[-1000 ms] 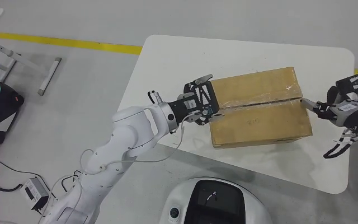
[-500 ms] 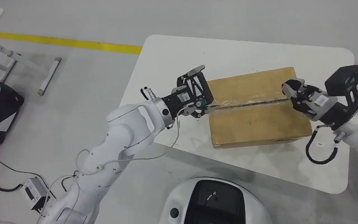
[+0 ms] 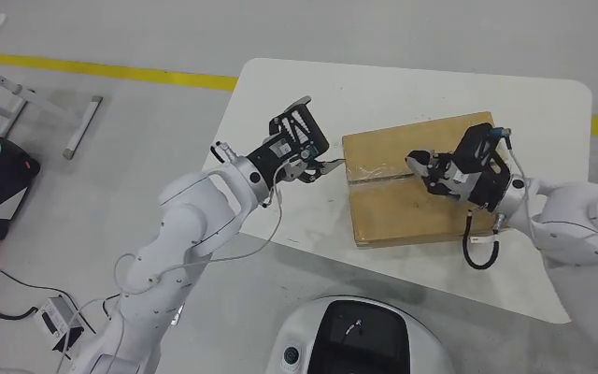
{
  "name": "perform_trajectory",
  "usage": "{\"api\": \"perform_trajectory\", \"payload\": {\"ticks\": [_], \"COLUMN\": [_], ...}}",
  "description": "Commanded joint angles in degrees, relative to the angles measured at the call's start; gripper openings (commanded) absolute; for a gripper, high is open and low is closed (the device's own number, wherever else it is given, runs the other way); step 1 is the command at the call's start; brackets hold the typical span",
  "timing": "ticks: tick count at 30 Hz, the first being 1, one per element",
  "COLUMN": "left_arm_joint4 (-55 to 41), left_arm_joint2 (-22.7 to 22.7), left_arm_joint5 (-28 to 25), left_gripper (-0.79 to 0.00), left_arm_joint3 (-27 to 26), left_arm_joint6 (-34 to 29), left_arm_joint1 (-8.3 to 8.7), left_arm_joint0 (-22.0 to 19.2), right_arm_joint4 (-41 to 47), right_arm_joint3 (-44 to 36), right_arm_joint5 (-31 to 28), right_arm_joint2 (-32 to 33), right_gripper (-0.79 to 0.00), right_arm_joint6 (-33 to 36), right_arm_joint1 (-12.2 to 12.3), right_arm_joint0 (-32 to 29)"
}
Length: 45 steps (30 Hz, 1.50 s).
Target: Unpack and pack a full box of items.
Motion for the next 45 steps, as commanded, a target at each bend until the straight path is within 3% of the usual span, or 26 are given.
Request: {"api": "perform_trajectory", "payload": {"ticks": [1, 16, 30, 37, 45], "left_arm_joint4": [0.0, -0.1, -0.3, 0.0, -0.7], "left_arm_joint2": [-0.1, 0.8, 0.6, -1.3, -4.1], "left_arm_joint5": [-0.2, -1.1, -1.0, 0.6, 0.6], "left_gripper": [0.000, 0.000, 0.000, 0.000, 0.000], "left_arm_joint3": [0.0, 0.2, -0.1, -0.6, -1.1], "left_arm_joint6": [0.1, 0.2, -0.3, -0.4, -0.7], "left_arm_joint1": [0.03, 0.04, 0.09, 0.18, 0.41], "left_arm_joint0": [0.3, -0.2, -0.2, 0.0, 1.3], "right_arm_joint4": [-0.9, -3.9, -0.6, 0.0, -1.8], "right_arm_joint3": [1.4, 5.4, -0.8, -1.1, 5.4], "right_arm_joint5": [-0.2, 1.4, 1.3, 0.0, -1.1], "right_arm_joint2": [-1.0, -3.4, 3.1, -0.5, -7.4], "right_gripper": [-0.785, -0.785, -0.785, -0.785, -0.785], "right_arm_joint6": [-0.2, 2.7, 1.8, 0.4, 0.1], "right_arm_joint1": [-0.3, -1.5, -0.4, -1.7, -4.2], "right_arm_joint0": [0.2, 0.8, -1.4, 0.1, 2.9]}}
